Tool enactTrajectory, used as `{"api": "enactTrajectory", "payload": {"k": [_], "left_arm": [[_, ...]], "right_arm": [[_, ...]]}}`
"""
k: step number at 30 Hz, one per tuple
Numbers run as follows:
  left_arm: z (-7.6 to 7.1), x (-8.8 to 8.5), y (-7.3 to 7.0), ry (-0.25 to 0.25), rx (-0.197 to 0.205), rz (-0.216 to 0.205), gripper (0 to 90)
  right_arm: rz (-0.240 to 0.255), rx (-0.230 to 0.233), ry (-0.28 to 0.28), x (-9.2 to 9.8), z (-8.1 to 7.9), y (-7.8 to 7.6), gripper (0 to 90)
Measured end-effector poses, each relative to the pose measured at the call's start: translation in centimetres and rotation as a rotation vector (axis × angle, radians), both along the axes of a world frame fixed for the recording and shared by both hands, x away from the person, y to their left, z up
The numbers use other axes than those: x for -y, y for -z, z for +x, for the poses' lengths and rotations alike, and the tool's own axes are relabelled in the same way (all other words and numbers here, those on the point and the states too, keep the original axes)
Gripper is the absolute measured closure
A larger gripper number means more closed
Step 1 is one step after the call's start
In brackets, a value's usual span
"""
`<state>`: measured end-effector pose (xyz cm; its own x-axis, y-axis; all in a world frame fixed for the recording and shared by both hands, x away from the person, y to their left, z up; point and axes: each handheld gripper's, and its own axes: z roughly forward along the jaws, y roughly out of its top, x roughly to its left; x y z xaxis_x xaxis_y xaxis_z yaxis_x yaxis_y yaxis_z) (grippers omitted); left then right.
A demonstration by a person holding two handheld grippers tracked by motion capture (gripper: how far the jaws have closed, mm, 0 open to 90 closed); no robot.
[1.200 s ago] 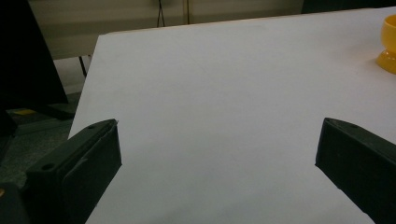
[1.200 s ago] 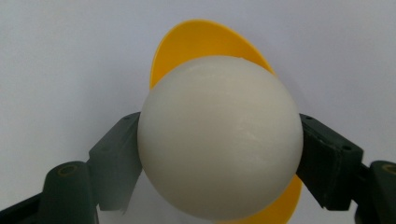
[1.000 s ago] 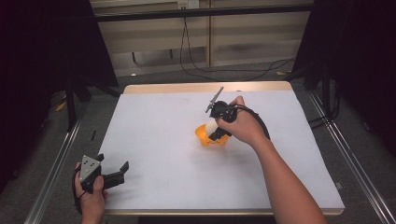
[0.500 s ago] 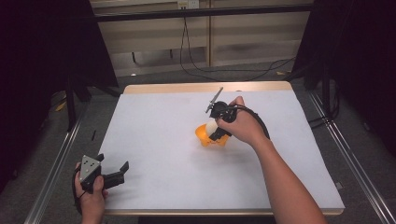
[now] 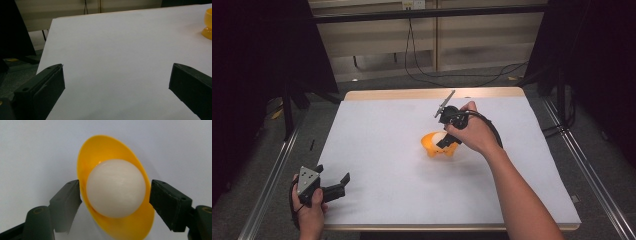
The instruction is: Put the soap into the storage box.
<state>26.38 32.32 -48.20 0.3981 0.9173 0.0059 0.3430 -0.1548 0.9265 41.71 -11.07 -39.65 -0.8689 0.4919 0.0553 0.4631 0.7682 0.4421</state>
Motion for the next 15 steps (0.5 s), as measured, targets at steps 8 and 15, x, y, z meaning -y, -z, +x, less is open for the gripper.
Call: {"api": "enactTrajectory", "payload": {"k": [8, 15], "left_arm": [[0.0, 0.0, 0.0, -0.001, 0.0, 0.0, 0.0], [0.0, 0.0, 0.0, -0.001, 0.001, 0.001, 0.0]], "right_arm": [[0.005, 0.002, 0.0, 0.3, -0.4, -0.2, 24.3], [0.007, 0.009, 0.009, 1.1, -0.7, -0.3, 24.3]]}}
